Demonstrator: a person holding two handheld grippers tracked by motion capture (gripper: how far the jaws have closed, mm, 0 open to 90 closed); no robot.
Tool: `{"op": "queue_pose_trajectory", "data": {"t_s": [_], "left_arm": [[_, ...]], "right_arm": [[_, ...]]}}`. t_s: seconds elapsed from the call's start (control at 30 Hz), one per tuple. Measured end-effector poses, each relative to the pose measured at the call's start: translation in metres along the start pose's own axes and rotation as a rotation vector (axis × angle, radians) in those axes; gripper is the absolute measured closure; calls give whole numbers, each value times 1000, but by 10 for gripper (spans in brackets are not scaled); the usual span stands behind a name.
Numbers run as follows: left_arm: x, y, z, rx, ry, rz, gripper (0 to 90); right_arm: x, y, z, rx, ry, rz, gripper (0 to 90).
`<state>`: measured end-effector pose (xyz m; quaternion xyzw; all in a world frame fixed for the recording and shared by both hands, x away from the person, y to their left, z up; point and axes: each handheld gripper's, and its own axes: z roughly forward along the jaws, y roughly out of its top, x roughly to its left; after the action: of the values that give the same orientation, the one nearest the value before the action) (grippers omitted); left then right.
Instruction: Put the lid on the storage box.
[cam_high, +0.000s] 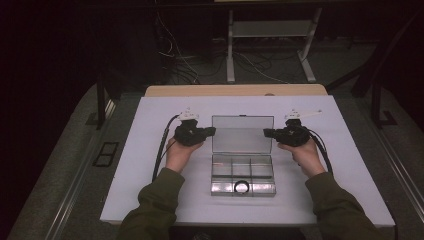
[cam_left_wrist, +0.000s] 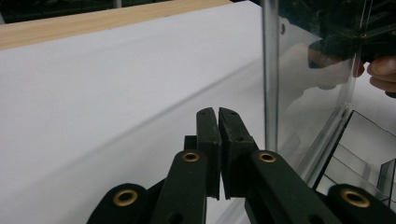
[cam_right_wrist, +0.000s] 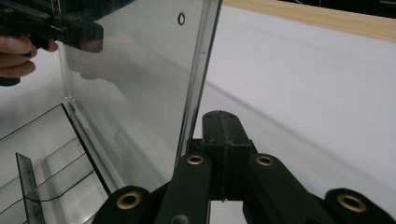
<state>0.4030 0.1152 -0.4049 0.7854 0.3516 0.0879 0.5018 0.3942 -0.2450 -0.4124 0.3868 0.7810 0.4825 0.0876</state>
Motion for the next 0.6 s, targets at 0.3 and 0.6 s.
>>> {"op": "queue_pose_trajectory", "data": {"t_s": [0.3, 0.6], "left_arm": [[-5, 0, -32, -19, 11, 39, 740], [-17, 5, -37, -69, -68, 74, 599]], "right_arm": [[2, 1, -2, -2, -2, -13, 893], [6, 1, -6, -1, -5, -20, 894]]}}
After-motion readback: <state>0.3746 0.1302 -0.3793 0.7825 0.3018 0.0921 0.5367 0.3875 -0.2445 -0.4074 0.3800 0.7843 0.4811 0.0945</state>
